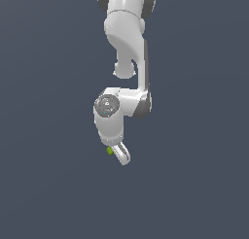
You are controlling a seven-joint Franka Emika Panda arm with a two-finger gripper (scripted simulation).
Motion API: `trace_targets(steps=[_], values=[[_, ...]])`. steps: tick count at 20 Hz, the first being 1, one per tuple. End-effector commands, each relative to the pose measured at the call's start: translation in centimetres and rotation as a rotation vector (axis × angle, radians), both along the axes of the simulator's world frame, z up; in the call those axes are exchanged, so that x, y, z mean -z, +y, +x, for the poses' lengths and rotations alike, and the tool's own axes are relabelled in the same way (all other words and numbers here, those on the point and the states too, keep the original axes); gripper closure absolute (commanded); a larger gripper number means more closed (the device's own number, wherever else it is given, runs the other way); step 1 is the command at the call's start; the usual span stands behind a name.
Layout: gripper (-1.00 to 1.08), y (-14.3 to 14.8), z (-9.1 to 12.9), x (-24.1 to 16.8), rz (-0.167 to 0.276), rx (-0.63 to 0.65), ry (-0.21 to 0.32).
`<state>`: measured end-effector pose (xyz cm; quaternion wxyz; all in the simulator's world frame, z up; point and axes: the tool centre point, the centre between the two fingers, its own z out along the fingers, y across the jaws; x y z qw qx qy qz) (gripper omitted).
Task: Pick up the object and move it to a goal position.
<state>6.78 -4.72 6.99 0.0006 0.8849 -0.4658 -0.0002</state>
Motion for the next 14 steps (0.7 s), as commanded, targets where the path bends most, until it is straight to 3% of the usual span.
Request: trace_targets(steps=[1, 14], values=[[1.08, 1.0, 1.0, -1.9, 0.0, 0.0, -0.001], [1.08, 5.9, 5.9, -11.2, -0.001, 0.0, -0.001]])
